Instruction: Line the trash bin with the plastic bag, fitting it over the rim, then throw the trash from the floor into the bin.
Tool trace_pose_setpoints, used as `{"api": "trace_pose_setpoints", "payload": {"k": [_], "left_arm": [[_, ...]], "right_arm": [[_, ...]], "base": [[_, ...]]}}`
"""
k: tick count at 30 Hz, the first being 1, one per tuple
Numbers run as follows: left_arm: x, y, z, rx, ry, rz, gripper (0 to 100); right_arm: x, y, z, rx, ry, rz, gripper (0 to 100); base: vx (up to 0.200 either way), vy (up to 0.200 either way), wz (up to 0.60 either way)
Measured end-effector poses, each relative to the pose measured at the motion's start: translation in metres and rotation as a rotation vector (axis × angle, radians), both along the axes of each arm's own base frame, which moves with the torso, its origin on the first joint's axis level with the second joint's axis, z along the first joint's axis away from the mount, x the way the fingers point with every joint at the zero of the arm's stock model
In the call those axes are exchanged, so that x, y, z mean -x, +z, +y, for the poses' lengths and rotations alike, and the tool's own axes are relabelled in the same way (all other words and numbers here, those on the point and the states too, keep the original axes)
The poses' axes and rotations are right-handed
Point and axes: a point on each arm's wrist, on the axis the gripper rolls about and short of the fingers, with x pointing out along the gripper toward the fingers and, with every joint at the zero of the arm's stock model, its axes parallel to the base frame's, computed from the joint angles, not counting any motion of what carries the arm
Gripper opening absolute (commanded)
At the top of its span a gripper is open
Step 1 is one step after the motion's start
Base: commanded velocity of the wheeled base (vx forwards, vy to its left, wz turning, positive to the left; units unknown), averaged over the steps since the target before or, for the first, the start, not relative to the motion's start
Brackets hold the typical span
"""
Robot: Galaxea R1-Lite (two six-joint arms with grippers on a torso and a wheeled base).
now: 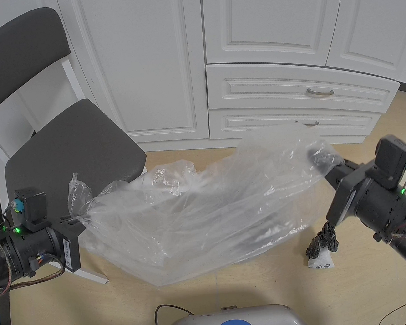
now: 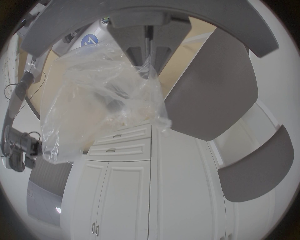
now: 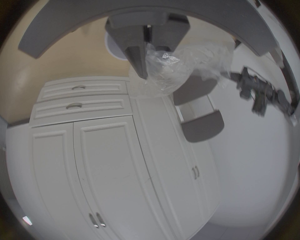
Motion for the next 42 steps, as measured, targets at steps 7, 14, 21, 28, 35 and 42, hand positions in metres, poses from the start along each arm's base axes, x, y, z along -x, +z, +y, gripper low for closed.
{"api": "trace_pose_setpoints", "payload": {"k": [7,14,21,28,35,42], "left_arm": [[0.016,0.008,0.005,0.024,-0.006,-0.064,0],[0.024,0.014,0.01,0.029,0.023,-0.106,0],[0.025,0.015,0.011,0.02,0.055,-0.116,0],[0.026,0.014,0.012,0.019,0.056,-0.114,0],[0.026,0.013,0.012,0.019,0.059,-0.114,0],[0.026,0.013,0.012,0.019,0.06,-0.114,0]], "right_arm": [[0.007,-0.028,-0.011,0.24,-0.072,0.002,0],[0.008,-0.042,-0.019,0.319,-0.131,0.028,0],[0.008,-0.05,-0.025,0.391,-0.158,0.035,0],[0.009,-0.057,-0.029,0.444,-0.166,0.043,0],[0.01,-0.06,-0.032,0.462,-0.173,0.05,0],[0.009,-0.063,-0.037,0.508,-0.202,0.047,0]], "base": [[0.0,0.0,0.0],[0.0,0.0,0.0],[0.0,0.0,0.0],[0.0,0.0,0.0],[0.0,0.0,0.0],[0.0,0.0,0.0]]}}
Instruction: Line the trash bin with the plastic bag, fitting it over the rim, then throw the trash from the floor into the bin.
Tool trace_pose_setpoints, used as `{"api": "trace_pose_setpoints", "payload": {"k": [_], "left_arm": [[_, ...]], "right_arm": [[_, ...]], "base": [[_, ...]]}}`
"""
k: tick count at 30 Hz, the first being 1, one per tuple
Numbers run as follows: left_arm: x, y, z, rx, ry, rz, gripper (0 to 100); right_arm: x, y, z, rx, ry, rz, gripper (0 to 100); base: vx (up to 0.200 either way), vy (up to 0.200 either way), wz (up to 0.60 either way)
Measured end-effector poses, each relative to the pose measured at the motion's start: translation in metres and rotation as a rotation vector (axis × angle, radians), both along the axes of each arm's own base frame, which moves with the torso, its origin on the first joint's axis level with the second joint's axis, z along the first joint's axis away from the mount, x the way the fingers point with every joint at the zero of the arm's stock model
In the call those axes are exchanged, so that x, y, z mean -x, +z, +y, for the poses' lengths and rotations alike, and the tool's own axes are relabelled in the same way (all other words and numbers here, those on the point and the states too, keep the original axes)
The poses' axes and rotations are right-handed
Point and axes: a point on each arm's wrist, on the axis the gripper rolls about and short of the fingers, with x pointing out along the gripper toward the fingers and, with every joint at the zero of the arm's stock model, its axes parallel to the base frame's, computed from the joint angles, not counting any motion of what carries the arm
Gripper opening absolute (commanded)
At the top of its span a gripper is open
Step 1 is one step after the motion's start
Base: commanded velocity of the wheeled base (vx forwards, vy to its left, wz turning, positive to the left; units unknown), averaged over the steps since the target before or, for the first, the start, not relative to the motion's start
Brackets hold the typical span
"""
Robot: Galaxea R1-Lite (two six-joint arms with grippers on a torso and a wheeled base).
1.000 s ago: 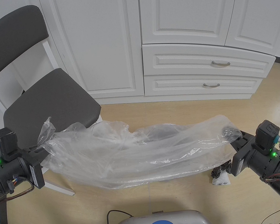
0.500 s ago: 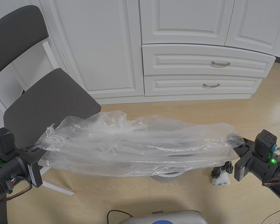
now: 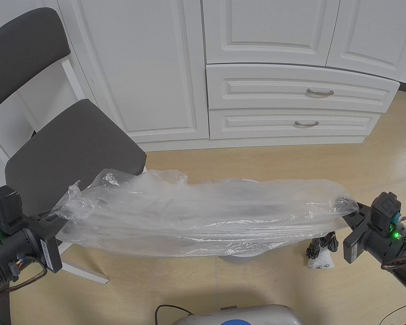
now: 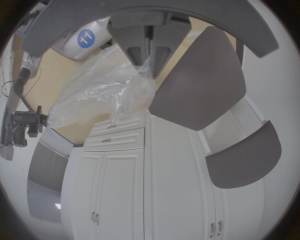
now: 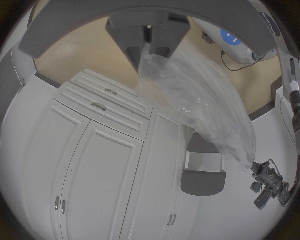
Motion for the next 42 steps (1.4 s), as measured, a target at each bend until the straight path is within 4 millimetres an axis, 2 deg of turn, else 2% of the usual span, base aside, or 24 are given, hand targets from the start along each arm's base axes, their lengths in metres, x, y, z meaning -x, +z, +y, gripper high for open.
{"api": "trace_pose_setpoints", "payload": {"k": [14,28,42], "left_arm": [[-0.0006,-0.0001,-0.001,0.0,-0.005,0.0,0],[-0.0003,0.0,0.0003,0.0,0.002,0.0,0],[-0.0034,0.0005,-0.0027,0.006,-0.008,-0.007,0]], "right_arm": [[-0.003,0.0068,-0.0009,-0.025,-0.015,-0.021,0],[-0.004,0.0025,-0.0056,-0.002,-0.037,-0.011,0],[-0.0021,0.0086,-0.0017,-0.049,0.049,-0.048,0]], "base": [[0.0,0.0,0.0],[0.0,0.0,0.0],[0.0,0.0,0.0]]}}
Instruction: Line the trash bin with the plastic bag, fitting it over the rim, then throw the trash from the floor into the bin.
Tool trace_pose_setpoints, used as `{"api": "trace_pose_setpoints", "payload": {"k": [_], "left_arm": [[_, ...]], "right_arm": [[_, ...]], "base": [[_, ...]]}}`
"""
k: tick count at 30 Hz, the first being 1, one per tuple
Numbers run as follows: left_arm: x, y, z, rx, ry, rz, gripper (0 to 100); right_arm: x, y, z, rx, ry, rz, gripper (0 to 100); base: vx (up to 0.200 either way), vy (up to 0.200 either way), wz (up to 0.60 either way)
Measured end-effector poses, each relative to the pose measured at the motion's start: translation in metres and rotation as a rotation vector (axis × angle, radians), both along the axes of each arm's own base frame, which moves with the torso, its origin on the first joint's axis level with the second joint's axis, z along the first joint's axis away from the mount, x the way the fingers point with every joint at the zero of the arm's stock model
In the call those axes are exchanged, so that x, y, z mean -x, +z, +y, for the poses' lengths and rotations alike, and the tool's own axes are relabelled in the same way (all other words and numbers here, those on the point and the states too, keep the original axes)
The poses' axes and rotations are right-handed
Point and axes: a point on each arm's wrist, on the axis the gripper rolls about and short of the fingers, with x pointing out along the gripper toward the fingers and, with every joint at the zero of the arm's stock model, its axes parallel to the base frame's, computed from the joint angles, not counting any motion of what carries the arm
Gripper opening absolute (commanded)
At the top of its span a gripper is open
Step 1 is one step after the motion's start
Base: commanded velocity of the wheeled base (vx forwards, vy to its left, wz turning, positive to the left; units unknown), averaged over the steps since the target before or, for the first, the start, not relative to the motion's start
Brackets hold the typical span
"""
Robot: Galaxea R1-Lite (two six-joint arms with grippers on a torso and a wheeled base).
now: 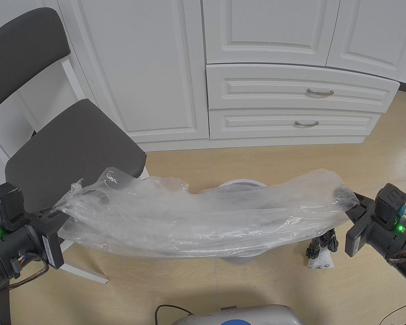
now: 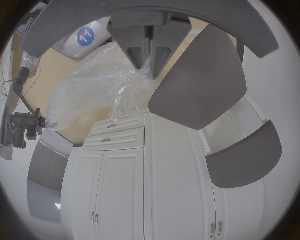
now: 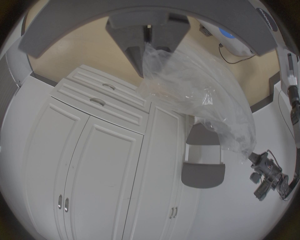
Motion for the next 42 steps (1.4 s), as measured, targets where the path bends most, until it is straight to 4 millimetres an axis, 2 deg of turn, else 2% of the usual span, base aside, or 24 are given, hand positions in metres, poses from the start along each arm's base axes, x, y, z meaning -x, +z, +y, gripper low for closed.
{"api": "trace_pose_setpoints", "payload": {"k": [13,22,32,42], "left_arm": [[0.001,-0.003,-0.025,0.104,-0.147,-0.17,0],[0.009,-0.015,-0.046,0.142,-0.295,-0.139,0],[0.017,-0.01,-0.061,0.268,-0.425,-0.128,0],[0.018,-0.007,-0.07,0.291,-0.512,-0.118,0]], "right_arm": [[0.002,0.007,0.01,-0.083,0.111,-0.073,0],[0.01,0.007,0.02,-0.133,0.241,-0.099,0],[0.009,-0.002,0.031,-0.146,0.289,-0.112,0],[0.007,-0.005,0.041,-0.168,0.308,-0.139,0]], "base": [[0.0,0.0,0.0],[0.0,0.0,0.0],[0.0,0.0,0.0],[0.0,0.0,0.0]]}}
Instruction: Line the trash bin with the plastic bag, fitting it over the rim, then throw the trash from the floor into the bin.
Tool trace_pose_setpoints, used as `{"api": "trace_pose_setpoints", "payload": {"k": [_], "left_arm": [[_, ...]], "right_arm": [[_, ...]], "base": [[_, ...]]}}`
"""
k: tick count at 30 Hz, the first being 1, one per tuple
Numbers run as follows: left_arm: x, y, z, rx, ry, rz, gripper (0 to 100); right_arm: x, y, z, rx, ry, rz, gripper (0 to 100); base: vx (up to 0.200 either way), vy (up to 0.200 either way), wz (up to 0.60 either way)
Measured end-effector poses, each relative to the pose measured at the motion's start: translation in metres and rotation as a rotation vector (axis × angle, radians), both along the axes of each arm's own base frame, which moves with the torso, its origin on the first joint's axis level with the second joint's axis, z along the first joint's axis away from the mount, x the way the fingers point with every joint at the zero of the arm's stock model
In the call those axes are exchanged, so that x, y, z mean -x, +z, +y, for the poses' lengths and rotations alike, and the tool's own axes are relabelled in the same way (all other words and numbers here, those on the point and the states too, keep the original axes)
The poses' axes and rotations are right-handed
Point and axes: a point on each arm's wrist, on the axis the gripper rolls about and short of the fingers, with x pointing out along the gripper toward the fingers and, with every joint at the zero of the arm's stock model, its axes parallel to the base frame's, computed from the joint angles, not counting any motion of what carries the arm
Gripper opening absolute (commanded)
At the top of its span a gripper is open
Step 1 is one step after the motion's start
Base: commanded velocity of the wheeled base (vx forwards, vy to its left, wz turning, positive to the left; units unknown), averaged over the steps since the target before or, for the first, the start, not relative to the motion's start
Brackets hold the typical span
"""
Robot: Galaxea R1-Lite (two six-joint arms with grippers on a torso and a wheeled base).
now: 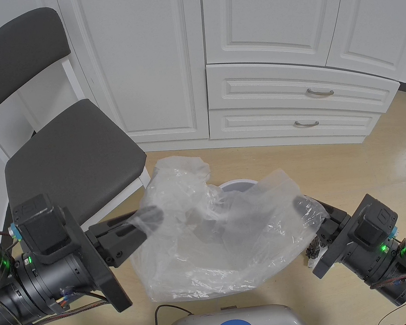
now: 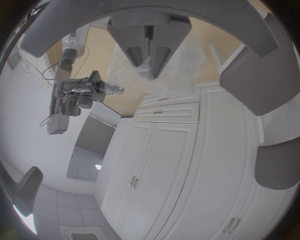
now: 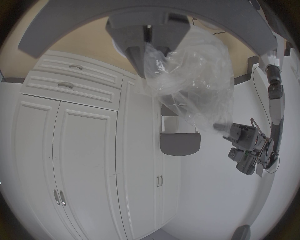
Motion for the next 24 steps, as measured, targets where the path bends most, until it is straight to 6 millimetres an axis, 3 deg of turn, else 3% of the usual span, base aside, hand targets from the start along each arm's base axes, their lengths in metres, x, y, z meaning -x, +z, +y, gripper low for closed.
{"api": "trace_pose_setpoints", "payload": {"k": [9,17,24], "left_arm": [[-0.012,0.018,-0.024,0.038,-0.134,-0.016,0],[-0.027,0.01,-0.049,0.126,-0.156,0.092,0],[-0.046,0.001,-0.058,0.131,-0.119,0.145,0]], "right_arm": [[-0.005,0.009,0.012,-0.099,0.015,0.015,0],[-0.012,0.027,0.024,-0.221,0.032,0.004,0],[-0.027,0.026,0.031,-0.164,-0.021,0.099,0]], "base": [[0.0,0.0,0.0],[0.0,0.0,0.0],[0.0,0.0,0.0]]}}
